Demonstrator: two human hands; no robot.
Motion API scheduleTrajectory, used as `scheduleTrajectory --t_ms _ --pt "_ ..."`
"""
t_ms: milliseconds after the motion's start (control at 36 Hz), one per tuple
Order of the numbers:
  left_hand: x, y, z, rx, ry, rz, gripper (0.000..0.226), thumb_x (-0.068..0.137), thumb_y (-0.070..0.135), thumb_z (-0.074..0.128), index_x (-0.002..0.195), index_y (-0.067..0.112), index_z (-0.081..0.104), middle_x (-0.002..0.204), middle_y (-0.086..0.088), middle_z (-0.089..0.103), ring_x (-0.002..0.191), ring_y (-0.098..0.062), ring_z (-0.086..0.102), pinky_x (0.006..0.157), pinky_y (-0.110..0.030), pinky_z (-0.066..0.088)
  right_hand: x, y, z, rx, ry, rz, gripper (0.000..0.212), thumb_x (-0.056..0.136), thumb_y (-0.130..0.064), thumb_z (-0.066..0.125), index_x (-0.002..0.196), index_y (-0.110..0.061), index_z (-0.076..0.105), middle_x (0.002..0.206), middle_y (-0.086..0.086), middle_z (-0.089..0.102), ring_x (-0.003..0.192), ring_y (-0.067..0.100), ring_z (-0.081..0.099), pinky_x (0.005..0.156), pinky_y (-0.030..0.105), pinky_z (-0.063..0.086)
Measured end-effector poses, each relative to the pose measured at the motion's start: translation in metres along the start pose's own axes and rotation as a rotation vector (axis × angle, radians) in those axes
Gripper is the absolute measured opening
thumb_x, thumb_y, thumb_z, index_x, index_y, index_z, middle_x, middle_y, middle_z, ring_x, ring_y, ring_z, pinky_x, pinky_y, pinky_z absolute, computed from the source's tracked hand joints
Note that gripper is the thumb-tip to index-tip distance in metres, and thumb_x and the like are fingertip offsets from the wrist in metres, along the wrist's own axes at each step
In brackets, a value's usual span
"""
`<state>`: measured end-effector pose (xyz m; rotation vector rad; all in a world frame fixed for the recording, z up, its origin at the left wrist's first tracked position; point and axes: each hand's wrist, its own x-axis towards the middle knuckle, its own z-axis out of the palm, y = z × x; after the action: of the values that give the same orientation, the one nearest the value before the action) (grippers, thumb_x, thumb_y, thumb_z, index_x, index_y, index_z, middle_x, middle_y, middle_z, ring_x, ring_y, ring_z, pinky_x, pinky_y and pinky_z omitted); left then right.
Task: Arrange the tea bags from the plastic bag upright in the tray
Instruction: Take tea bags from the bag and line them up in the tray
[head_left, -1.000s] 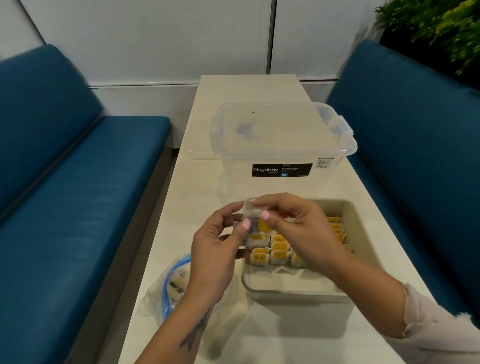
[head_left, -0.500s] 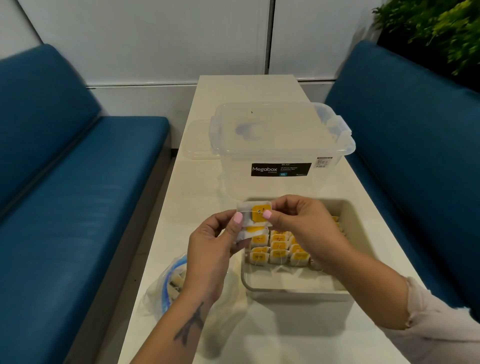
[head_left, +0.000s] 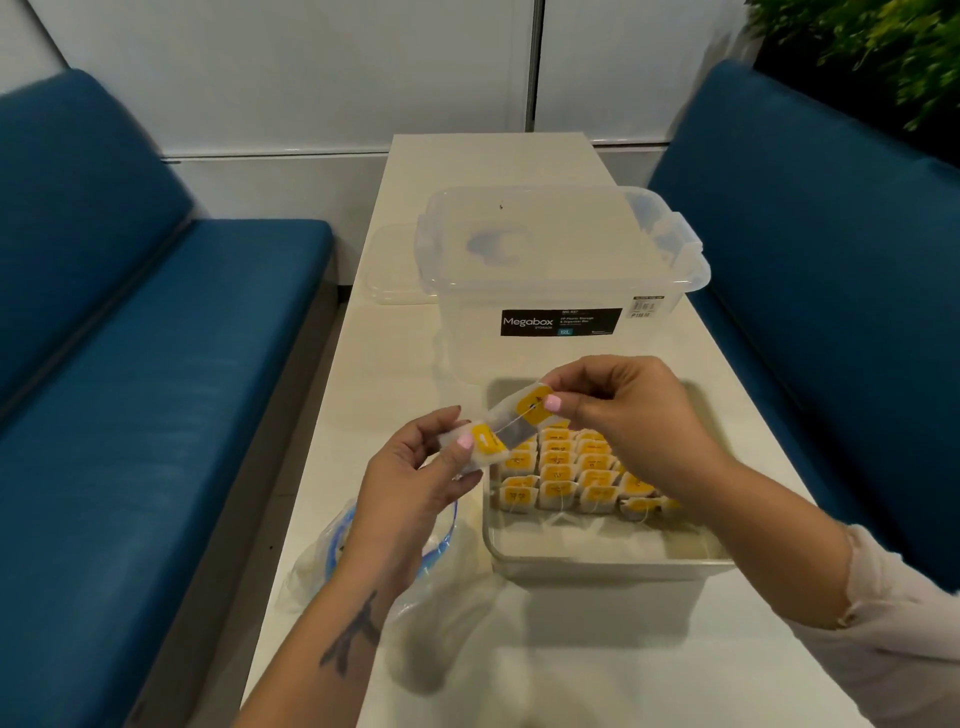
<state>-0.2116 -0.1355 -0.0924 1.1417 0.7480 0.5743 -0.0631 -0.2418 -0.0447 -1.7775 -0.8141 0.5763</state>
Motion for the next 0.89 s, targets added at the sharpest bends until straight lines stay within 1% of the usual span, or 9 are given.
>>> scheduleTrajectory --t_ms 111,194,250,306,389,472,556,611,889 --pt "0.001 -0.002 -0.012 -0.006 0.015 -0.043 0.032 0.091 -0.002 0.053 0.112 0.022 0.059 0.113 -0.01 0.065 0.097 -0.021 0.068 0.073 -0.024 0.058 -0.002 0.004 -0.006 -0.233 0.01 -0.015 0.015 0.082 -0.016 0.072 0.081 -0.031 0.073 0.079 -0.008 0.072 0.079 0.009 0.065 0.074 0.024 0.054" --pt "0.001 -0.004 -0.018 0.007 0.025 -0.048 0.04 0.091 -0.005 0.051 0.122 0.02 0.055 0.114 -0.009 0.065 0.095 -0.02 0.069 0.073 -0.024 0.058 -0.004 0.007 -0.005 -0.402 -0.03 -0.008 0.01 0.083 -0.019 0.071 0.086 -0.028 0.074 0.081 -0.01 0.07 0.078 0.01 0.062 0.069 0.023 0.05" --pt "0.0 -0.004 -0.021 -0.004 0.03 -0.039 0.043 0.091 -0.007 0.051 0.126 0.02 0.053 0.112 -0.008 0.066 0.092 -0.018 0.069 0.072 -0.023 0.058 -0.005 0.011 -0.002 -0.51 -0.088 0.01 0.008 0.083 -0.019 0.071 0.089 -0.025 0.074 0.084 -0.009 0.07 0.075 0.007 0.059 0.065 0.017 0.045" --pt "0.0 -0.005 -0.024 -0.004 0.033 -0.029 0.044 0.09 -0.006 0.054 0.124 0.021 0.054 0.111 -0.006 0.066 0.092 -0.018 0.07 0.072 -0.023 0.058 -0.005 0.015 0.003 -0.649 -0.139 0.017 0.009 0.083 -0.022 0.071 0.092 -0.025 0.073 0.088 -0.009 0.07 0.076 0.006 0.058 0.065 0.017 0.044" --pt "-0.002 -0.006 -0.028 0.018 0.04 -0.007 0.042 0.089 -0.004 0.056 0.118 0.026 0.055 0.111 -0.003 0.067 0.094 -0.017 0.07 0.074 -0.024 0.057 -0.005 0.025 0.012 -0.786 -0.199 0.033 0.01 0.084 -0.028 0.069 0.093 -0.029 0.071 0.092 -0.008 0.069 0.085 0.01 0.058 0.074 0.027 0.048" --pt "-0.003 -0.005 -0.03 0.009 0.038 0.012 0.041 0.089 -0.005 0.055 0.115 0.027 0.056 0.11 -0.003 0.067 0.094 -0.017 0.07 0.072 -0.023 0.057 -0.004 0.036 0.023 -0.9 -0.258 0.018 0.01 0.086 -0.031 0.065 0.095 -0.03 0.069 0.092 -0.008 0.07 0.082 0.011 0.057 0.066 0.024 0.041" --pt "-0.005 -0.005 -0.031 0.01 0.038 0.022 0.041 0.089 -0.004 0.056 0.115 0.027 0.057 0.109 -0.002 0.067 0.094 -0.017 0.07 0.074 -0.024 0.057 -0.003 0.048 0.033 -0.959 -0.271 0.004 0.01 0.086 -0.032 0.064 0.095 -0.03 0.069 0.094 -0.008 0.07 0.091 0.014 0.061 0.066 0.024 0.041" --pt "-0.005 -0.005 -0.033 0.025 0.044 0.025 0.041 0.089 -0.003 0.057 0.116 0.028 0.057 0.11 -0.001 0.067 0.094 -0.017 0.07 0.075 -0.025 0.058 -0.001 0.057 0.04 -0.968 -0.267 0.005 0.01 0.085 -0.031 0.064 0.093 -0.03 0.069 0.091 -0.007 0.07 0.09 0.016 0.063 0.068 0.025 0.046" --pt "-0.008 -0.003 -0.034 0.054 0.06 0.022 0.041 0.088 -0.001 0.059 0.119 0.026 0.057 0.11 0.0 0.067 0.094 -0.017 0.07 0.076 -0.026 0.058 0.006 0.073 0.052 -1.061 -0.245 -0.01 0.01 0.087 -0.032 0.062 0.094 -0.031 0.069 0.091 -0.006 0.07 0.086 0.016 0.062 0.068 0.026 0.046"
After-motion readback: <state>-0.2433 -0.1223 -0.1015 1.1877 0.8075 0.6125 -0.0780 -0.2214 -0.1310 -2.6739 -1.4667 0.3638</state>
